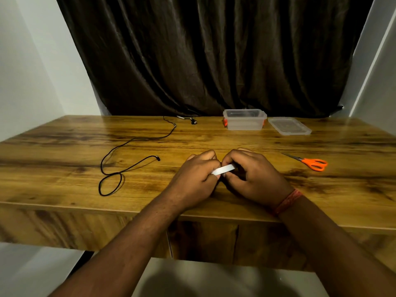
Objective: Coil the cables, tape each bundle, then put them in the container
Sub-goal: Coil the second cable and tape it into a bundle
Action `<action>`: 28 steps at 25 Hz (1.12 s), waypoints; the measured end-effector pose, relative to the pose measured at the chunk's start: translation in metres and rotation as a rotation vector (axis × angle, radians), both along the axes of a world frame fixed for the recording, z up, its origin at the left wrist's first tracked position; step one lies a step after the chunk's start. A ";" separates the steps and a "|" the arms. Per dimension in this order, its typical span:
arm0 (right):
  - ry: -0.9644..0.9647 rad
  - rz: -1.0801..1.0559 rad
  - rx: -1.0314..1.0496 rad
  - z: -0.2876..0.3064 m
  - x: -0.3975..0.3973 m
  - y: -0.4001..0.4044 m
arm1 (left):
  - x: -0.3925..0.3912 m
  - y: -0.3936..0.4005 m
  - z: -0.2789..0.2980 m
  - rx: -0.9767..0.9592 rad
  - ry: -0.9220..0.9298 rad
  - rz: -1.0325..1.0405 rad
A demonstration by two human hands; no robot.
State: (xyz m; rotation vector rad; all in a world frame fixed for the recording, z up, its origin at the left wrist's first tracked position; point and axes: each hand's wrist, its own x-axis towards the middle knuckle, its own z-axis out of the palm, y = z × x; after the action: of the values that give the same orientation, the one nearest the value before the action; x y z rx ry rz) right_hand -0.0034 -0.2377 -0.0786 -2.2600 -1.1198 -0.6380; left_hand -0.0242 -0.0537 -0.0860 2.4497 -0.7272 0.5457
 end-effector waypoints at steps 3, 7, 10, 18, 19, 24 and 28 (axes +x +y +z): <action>-0.007 -0.011 -0.006 0.000 0.000 -0.001 | 0.000 0.002 -0.002 -0.056 0.046 -0.042; -0.013 -0.001 -0.040 -0.001 0.000 0.000 | -0.002 0.003 -0.002 -0.089 0.080 -0.040; -0.002 0.000 -0.048 0.000 0.001 0.000 | -0.003 0.000 0.000 -0.028 0.060 -0.008; 0.000 -0.002 -0.046 0.001 -0.001 0.000 | -0.002 0.001 0.001 0.010 0.040 -0.003; 0.001 0.000 -0.025 0.001 -0.001 -0.001 | -0.002 0.001 0.000 0.020 0.028 -0.004; -0.014 -0.014 -0.048 0.001 0.000 -0.002 | 0.000 0.003 -0.001 -0.122 0.142 -0.061; -0.017 -0.012 -0.059 0.000 0.002 -0.001 | -0.001 0.001 -0.001 -0.105 0.124 -0.039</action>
State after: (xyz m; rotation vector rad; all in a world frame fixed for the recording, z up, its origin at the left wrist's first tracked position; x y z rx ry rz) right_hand -0.0017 -0.2389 -0.0788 -2.3168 -1.1485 -0.6376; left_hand -0.0250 -0.0527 -0.0874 2.3431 -0.6770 0.4022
